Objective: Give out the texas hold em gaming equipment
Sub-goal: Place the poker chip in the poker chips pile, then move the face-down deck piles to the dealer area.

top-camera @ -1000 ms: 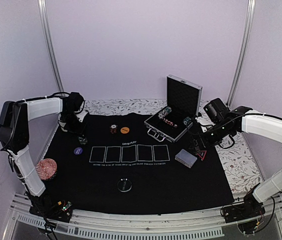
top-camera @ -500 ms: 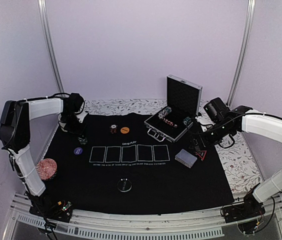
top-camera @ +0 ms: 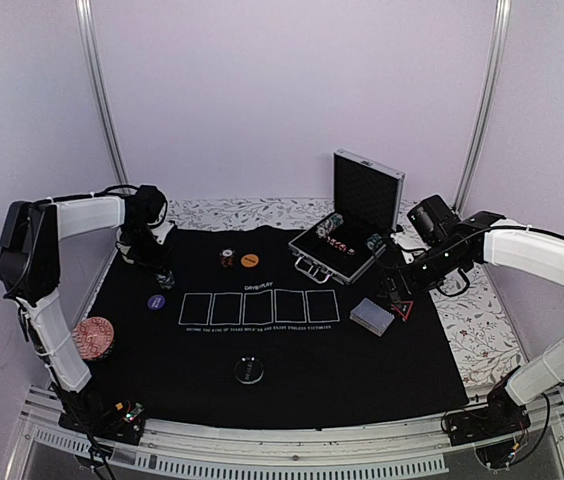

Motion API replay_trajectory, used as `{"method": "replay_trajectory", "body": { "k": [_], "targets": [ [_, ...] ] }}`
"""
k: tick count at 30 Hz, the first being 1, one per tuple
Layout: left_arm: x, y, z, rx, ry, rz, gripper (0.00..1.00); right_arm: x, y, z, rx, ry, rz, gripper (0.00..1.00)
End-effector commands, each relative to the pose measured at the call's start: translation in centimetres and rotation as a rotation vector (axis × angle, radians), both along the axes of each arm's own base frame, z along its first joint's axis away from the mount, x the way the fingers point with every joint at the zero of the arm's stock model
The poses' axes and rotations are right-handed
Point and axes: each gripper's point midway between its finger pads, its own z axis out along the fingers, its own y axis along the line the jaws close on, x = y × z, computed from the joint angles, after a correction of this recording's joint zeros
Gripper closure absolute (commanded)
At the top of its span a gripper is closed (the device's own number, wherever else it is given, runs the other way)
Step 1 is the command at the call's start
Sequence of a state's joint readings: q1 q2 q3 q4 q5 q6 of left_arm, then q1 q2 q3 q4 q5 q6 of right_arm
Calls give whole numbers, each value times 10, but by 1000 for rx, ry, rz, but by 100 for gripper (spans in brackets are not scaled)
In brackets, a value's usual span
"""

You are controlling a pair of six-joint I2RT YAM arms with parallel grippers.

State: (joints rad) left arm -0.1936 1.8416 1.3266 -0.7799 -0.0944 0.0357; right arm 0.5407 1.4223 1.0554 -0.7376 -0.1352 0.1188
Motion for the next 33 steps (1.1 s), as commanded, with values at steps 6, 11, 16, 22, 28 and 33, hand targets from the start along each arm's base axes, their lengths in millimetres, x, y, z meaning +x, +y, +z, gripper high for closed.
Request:
{"method": "replay_trajectory", "body": {
  "k": [6, 11, 16, 22, 28, 33],
  "targets": [
    [13, -7, 39, -65, -96, -33, 60, 12, 7, 22, 23, -41, 8, 1],
    [21, -15, 78, -99, -176, -45, 59, 20, 12, 35, 51, -91, 9, 1],
    [27, -40, 131, -162, -332, -86, 49, 34, 17, 51, 84, -173, -1, 1],
    [19, -91, 188, -311, -545, -179, 29, 59, 13, 96, 144, -349, -59, 1],
    [11, -110, 224, -504, -723, -160, 19, 71, 7, 144, 251, -501, -110, 1],
    [2, -114, 207, -559, -720, -159, 18, 76, 9, 167, 336, -563, -149, 1]
  ]
}}
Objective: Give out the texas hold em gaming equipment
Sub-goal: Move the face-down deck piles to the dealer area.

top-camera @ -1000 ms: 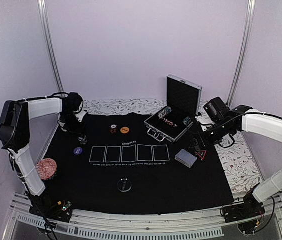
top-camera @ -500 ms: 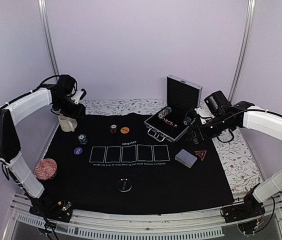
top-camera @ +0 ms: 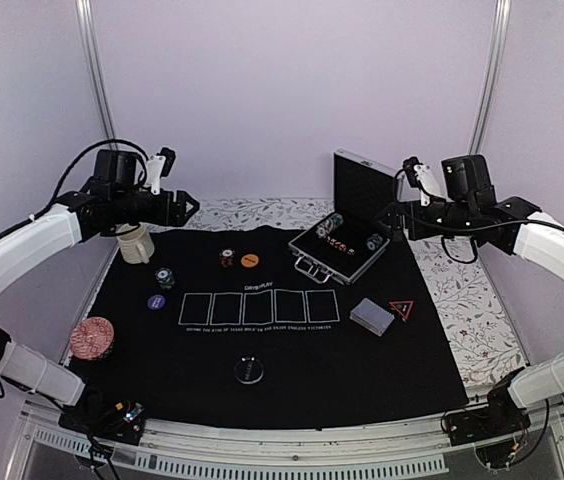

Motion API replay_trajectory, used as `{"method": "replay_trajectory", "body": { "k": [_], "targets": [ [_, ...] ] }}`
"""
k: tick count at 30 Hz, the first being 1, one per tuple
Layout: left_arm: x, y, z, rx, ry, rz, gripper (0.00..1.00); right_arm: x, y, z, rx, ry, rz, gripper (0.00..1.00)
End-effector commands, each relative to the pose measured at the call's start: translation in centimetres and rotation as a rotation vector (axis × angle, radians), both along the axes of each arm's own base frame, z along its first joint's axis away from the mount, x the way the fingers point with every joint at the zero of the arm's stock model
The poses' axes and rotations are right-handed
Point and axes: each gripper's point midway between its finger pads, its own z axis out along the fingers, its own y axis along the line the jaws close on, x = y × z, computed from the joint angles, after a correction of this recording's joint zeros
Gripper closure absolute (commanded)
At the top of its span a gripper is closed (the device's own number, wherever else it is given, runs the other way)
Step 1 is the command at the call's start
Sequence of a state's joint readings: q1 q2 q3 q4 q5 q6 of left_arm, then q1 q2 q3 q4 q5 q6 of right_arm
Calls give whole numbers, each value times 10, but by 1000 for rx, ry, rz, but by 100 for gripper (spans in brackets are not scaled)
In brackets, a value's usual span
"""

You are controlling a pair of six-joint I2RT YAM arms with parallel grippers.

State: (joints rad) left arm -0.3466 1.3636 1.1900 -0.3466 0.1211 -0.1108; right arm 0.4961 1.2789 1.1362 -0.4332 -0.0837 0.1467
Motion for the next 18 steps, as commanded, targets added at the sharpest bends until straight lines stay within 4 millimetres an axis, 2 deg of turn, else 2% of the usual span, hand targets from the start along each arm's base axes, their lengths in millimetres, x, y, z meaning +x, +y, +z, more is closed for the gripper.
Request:
{"method": "replay_trajectory", "body": {
  "k": [1, 10, 14, 18],
  "targets": [
    [0, -9, 0, -94, -36, -19, 18, 11, 3, 36, 116, -100, -37, 1],
    [-1, -4, -5, -62, -32, -5, 17, 13, 18, 35, 208, -75, -5, 1],
    [0, 1, -7, -39, -38, 14, 16, 19, 13, 28, 190, -60, -48, 1],
    [0, 4, -10, -27, -42, 29, 15, 25, -1, 20, 137, -49, -124, 1]
  ]
}}
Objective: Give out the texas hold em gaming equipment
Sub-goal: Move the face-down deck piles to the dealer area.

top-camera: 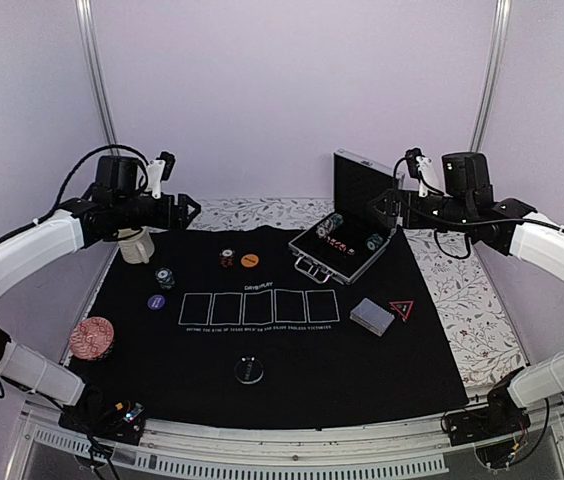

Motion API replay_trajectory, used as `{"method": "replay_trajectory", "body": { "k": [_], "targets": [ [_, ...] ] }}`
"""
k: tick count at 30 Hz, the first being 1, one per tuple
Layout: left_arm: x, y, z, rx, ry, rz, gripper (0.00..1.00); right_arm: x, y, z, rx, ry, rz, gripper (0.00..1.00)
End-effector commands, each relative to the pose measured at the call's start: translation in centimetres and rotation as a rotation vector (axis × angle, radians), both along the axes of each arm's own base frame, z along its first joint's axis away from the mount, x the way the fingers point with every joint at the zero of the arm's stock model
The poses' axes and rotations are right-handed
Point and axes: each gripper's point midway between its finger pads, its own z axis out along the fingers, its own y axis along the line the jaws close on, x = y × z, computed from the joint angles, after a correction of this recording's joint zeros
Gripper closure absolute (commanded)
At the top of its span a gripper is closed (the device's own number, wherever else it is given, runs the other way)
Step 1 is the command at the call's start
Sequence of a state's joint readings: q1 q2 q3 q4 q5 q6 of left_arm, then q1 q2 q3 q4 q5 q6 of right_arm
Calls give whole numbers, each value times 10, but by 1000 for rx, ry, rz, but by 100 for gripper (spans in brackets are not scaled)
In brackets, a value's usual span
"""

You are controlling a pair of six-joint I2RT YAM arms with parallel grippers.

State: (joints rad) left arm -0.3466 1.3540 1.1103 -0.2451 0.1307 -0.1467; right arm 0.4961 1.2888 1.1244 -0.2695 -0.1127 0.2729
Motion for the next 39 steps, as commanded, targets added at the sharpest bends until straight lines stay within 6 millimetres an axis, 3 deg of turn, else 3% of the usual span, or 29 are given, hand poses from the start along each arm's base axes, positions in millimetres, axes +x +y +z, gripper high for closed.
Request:
{"method": "replay_trajectory", "body": {
  "k": [1, 6, 9, 14, 23, 33, 39],
  "targets": [
    [0, 7, 1, 17, -27, 21, 14, 12, -18, -10, -49, 27, -105, 1],
    [0, 5, -4, 17, -13, 13, 14, 14, -27, -53, -151, 184, -116, 1],
    [0, 3, -5, 10, -8, 4, 14, 6, -21, -92, -205, 313, -60, 1],
    [-1, 3, -3, 8, -12, 4, 14, 0, -10, -125, -261, 468, 22, 1],
    [-1, 2, -6, 10, -6, 2, 13, -46, -17, -197, -478, 731, 190, 1],
    [-1, 1, -8, 8, 1, -7, 14, -74, -1, -225, -631, 806, 388, 1],
    [-1, 1, -9, 9, 2, -8, 13, -69, -3, -234, -709, 810, 385, 1]
  ]
}}
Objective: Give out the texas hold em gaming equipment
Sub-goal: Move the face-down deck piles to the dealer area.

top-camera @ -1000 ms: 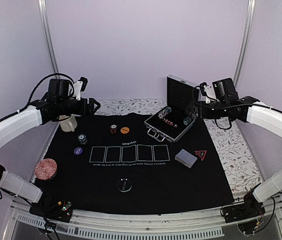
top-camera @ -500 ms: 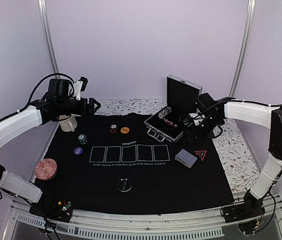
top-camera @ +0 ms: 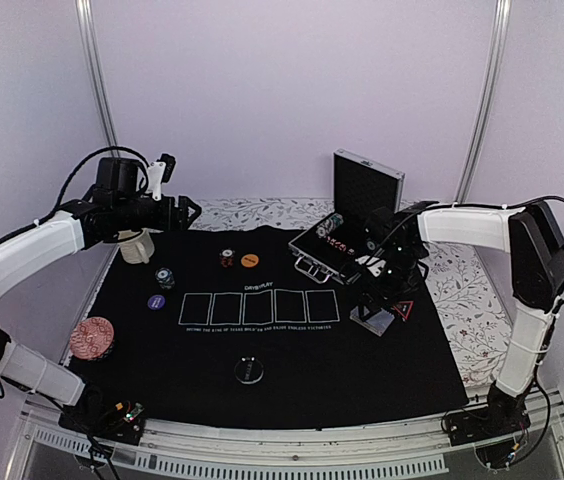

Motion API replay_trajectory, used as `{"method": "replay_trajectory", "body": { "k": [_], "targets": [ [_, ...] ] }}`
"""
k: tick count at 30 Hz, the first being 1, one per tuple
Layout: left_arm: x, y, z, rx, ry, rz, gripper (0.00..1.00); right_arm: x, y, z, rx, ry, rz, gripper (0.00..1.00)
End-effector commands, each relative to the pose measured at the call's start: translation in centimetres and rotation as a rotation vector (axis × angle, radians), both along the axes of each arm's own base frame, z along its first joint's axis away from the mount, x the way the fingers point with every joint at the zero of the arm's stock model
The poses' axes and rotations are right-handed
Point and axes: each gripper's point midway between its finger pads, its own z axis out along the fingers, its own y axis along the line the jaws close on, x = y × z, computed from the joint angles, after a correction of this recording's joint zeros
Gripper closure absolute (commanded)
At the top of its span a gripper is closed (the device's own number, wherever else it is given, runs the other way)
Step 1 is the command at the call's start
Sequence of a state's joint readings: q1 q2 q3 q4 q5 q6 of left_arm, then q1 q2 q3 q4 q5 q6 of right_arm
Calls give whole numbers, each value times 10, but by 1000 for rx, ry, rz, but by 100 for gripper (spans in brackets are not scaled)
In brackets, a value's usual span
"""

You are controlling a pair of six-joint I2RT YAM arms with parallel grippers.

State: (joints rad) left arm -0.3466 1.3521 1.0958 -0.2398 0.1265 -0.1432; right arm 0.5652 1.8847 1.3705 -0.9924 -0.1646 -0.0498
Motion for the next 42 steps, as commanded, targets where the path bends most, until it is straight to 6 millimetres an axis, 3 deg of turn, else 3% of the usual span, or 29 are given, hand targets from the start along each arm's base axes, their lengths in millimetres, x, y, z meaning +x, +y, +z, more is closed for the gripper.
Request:
{"method": "replay_trajectory", "body": {
  "k": [1, 7, 17, 28, 35, 42],
  "targets": [
    [0, -1, -4, 2, -2, -10, 13, 3, -1, -6, -62, 0, 45, 1],
    [1, -1, -7, 4, 4, -14, 13, -4, 17, -14, -81, 6, 116, 1],
    [-2, -4, -5, -9, 6, -31, 13, 3, -1, -26, -224, -7, 87, 1],
    [-1, -5, -6, -12, 10, -35, 13, 1, 2, -39, -218, 5, 103, 0],
    [-1, -6, -8, -15, 14, -37, 13, -1, 10, -42, -196, 26, 104, 16],
    [-2, -5, -5, -11, 7, -33, 13, -7, 5, -49, -281, 21, 106, 25]
  ]
}}
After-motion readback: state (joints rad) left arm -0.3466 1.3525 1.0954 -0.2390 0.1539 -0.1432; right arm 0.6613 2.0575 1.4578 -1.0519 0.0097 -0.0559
